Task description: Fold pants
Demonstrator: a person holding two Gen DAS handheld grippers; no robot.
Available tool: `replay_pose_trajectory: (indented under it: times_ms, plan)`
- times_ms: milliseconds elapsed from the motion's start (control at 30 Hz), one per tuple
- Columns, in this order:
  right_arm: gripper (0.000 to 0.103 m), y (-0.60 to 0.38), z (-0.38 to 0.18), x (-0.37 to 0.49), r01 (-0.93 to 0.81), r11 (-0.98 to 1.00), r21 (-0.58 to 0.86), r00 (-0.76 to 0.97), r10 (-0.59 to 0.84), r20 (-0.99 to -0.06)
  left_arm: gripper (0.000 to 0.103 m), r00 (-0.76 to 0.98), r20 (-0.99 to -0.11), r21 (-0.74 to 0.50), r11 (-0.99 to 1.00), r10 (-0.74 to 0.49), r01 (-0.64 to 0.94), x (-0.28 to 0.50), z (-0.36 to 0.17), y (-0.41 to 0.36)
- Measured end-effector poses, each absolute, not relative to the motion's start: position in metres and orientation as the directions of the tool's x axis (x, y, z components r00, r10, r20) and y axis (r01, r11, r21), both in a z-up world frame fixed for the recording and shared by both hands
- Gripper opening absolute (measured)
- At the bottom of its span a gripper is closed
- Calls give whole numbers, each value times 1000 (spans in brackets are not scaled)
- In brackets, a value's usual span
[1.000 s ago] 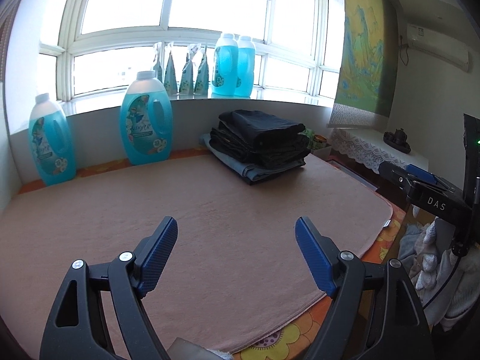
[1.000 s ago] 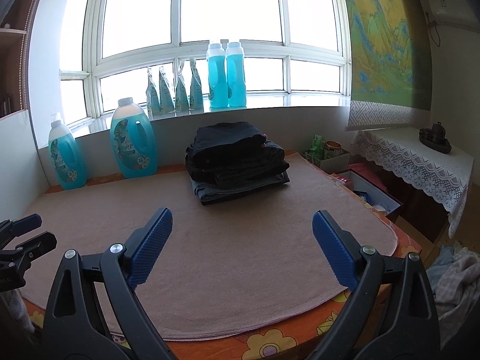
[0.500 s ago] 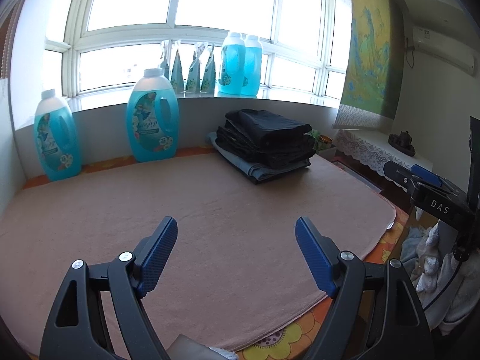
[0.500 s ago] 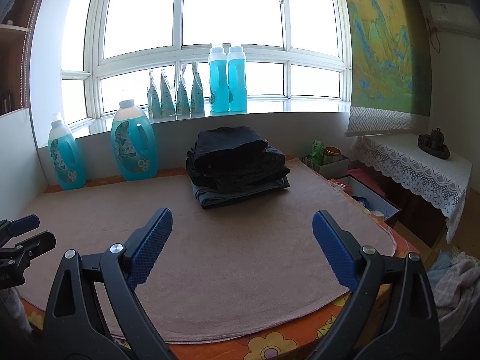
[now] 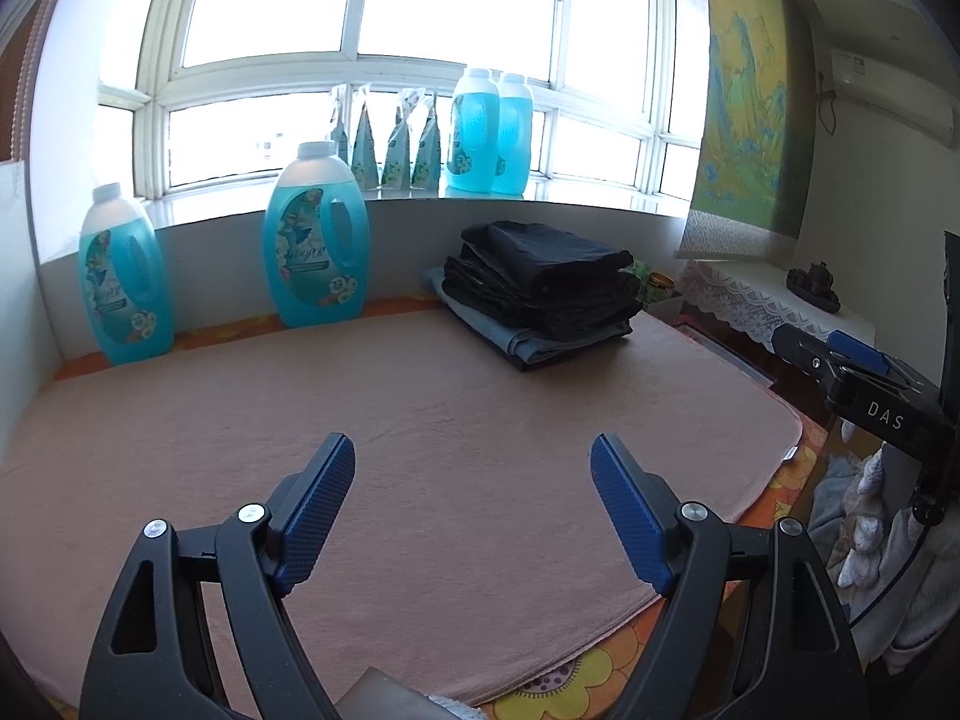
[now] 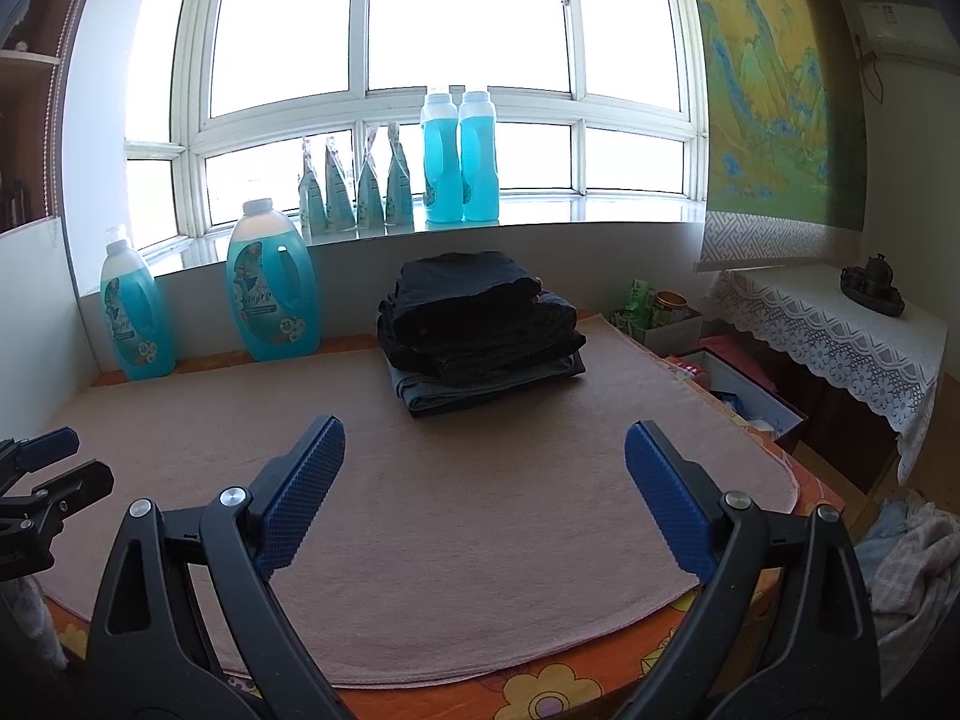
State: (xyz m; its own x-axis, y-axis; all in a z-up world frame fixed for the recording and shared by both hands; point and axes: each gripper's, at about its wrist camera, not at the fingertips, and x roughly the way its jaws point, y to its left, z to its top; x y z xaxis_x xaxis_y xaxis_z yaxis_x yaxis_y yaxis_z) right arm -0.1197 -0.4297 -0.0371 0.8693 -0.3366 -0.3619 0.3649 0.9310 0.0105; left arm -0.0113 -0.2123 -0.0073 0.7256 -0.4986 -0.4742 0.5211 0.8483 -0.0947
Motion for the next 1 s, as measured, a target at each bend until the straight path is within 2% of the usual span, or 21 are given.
replay_pose_trajectory:
  times_ms: [1000]
  plan:
    - [96,-418,-46,-119,365,930,36,867,-326,-376,81,733,-476,-83,855,-485,512,-12,-9,-214]
